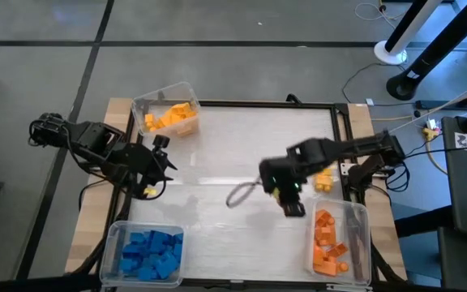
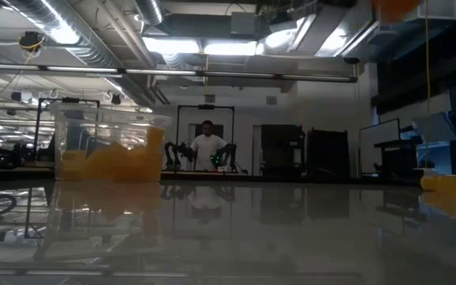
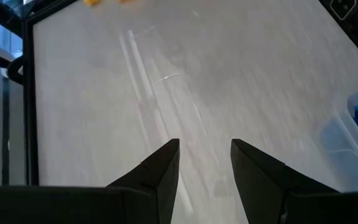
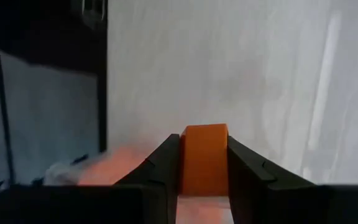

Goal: Sort blocks
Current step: Put the orange game piece into the bottom right transparent bin

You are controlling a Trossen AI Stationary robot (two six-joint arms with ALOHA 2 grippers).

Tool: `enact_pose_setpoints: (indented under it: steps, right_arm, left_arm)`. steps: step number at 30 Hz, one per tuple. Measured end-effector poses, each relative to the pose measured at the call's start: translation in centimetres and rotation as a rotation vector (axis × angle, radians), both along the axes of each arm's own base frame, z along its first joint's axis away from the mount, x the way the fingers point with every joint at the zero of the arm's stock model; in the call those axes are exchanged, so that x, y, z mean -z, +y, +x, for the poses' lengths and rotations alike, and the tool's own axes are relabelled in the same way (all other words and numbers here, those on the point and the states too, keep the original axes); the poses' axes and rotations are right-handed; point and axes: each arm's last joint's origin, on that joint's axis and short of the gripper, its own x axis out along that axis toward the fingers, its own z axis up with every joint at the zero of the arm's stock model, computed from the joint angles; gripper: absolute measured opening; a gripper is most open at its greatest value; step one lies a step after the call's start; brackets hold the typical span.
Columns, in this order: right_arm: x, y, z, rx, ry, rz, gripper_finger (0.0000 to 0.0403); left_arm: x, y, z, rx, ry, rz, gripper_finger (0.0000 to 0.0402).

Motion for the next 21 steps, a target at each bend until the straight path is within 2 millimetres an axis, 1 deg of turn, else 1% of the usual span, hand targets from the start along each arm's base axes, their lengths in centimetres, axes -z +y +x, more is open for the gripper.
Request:
enact_pose_setpoints:
  steps: [5, 9, 13, 17, 21]
  right_arm:
    - [0.1, 3.7, -2.3, 0.035, 0.158, -0.018, 0.0101]
    - [0.2, 6.3, -4.1, 0.068, 0.251, -0.049, 0.0102]
    - [0.5, 8.9, -6.0, 0.092, 0.263, -0.139, 0.0103]
    - [0.9, 11.3, -7.5, 0.087, 0.200, -0.252, 0.0103]
    - [1.5, 13.4, -8.6, 0.082, 0.184, -0.301, 0.0103]
  left_arm:
    - [-0.2, 0.0, 0.2, -0.006, -0.025, -0.011, 0.0134]
    - [-0.3, 0.0, 0.3, -0.007, -0.039, -0.017, 0.0134]
    - [-0.3, -0.3, 0.9, -0.006, -0.104, -0.040, 0.0134]
    - [1.1, -0.6, 2.8, 0.019, -0.220, -0.033, 0.0134]
    - [3.5, -0.2, 5.3, 0.004, -0.334, -0.012, 0.0134]
